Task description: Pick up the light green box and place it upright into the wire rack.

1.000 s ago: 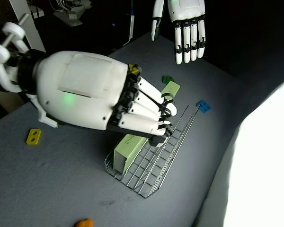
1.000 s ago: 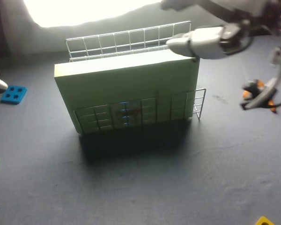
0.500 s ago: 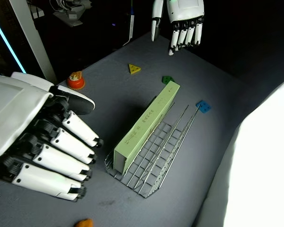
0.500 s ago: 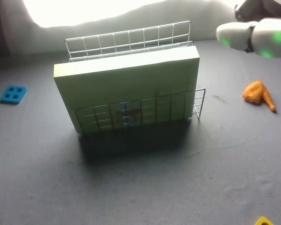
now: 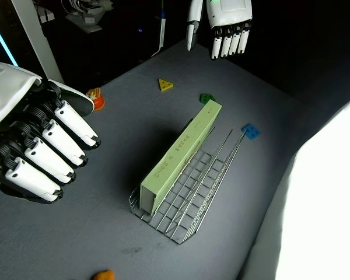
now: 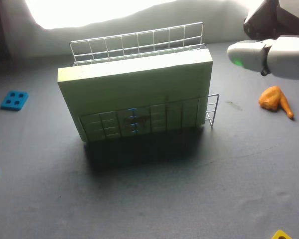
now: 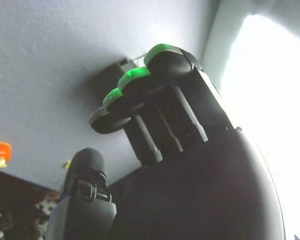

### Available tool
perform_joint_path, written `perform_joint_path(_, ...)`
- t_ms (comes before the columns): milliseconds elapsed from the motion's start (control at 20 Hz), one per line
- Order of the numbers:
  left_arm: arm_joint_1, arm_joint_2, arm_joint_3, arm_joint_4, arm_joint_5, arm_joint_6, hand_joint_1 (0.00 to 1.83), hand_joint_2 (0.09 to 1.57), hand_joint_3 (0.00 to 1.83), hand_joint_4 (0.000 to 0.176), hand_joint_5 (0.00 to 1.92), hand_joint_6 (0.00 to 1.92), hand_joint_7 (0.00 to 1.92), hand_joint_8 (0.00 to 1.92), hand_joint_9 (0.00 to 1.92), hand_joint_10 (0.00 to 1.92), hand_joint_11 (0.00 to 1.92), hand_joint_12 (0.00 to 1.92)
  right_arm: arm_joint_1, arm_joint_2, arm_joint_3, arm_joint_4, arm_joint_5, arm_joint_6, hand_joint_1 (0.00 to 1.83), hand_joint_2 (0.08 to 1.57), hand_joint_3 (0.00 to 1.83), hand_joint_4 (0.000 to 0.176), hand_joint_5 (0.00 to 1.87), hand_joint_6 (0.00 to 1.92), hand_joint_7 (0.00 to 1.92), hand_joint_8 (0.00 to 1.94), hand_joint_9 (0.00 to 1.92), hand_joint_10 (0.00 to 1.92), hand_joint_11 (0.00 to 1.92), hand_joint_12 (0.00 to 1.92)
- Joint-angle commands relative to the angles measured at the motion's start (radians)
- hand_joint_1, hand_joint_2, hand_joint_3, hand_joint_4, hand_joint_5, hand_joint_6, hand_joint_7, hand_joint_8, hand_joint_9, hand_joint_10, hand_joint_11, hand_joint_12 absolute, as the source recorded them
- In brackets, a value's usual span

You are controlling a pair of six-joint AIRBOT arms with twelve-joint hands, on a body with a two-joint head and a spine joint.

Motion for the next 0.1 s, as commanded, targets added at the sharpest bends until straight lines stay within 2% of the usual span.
perform_joint_path(0, -0.007, 0.001, 0.004, 0.01, 0.081, 0.0, 0.02, 1.33, 0.0, 0.0, 0.87, 1.92, 0.97, 1.92, 0.91, 1.92, 0.76, 1.92, 0.016, 0.006, 0.002, -0.029, 0.085, 0.008, 0.38, 1.25, 0.0, 0.0, 0.97, 1.92, 1.13, 1.94, 1.16, 1.92, 1.16, 1.92)
perform_joint_path(50, -0.007, 0.001, 0.005, 0.01, 0.081, 0.0, 0.02, 1.33, 0.0, 0.0, 0.87, 1.92, 0.97, 1.92, 0.91, 1.92, 0.76, 1.92, 0.015, 0.006, 0.001, -0.029, 0.084, 0.014, 0.39, 1.25, 0.0, 0.0, 0.97, 1.92, 1.13, 1.94, 1.16, 1.92, 1.16, 1.92)
